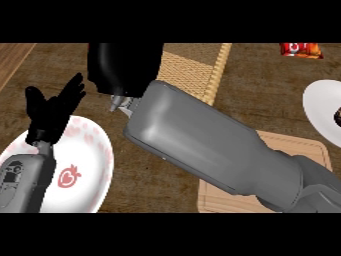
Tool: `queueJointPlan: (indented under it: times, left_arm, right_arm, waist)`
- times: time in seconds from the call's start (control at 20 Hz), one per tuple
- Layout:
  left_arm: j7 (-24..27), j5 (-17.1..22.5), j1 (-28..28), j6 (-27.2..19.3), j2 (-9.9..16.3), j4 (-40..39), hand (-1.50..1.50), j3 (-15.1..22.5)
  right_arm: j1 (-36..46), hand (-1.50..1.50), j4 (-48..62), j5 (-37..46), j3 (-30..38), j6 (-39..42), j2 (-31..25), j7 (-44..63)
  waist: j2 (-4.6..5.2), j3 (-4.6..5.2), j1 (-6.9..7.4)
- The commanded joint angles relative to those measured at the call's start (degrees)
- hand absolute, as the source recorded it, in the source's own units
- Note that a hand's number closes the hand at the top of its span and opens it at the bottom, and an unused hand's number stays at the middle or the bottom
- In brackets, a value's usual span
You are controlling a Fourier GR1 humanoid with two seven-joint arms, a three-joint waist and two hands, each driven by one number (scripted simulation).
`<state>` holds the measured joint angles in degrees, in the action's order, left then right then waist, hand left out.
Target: Pick the tomato from the cutting board and place it in the basket
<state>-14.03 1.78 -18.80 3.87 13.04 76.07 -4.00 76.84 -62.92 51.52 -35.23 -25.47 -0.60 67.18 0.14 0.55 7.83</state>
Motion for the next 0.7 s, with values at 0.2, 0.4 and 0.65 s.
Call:
queueJointPlan:
  times: [0.2,0.4,0.65]
  left_arm:
    - [-1.73,0.02,-2.13,-0.53,0.01,0.02,0.00,-0.27]
    - [2.08,0.75,0.61,0.41,0.35,-0.72,0.00,-1.40]
    - [0.99,0.72,0.19,0.93,1.84,-0.65,0.00,-2.04]
  right_arm:
    - [7.14,1.50,11.45,-3.02,-0.40,-4.70,0.57,11.64]
    - [6.42,1.50,15.04,-4.75,-2.77,-8.25,0.57,10.48]
    - [4.77,1.50,15.72,-6.74,-4.23,-12.86,0.57,10.47]
  waist:
    - [0.70,-0.24,-1.12]
    - [0.83,-0.22,-1.37]
    - [0.61,-0.29,-1.94]
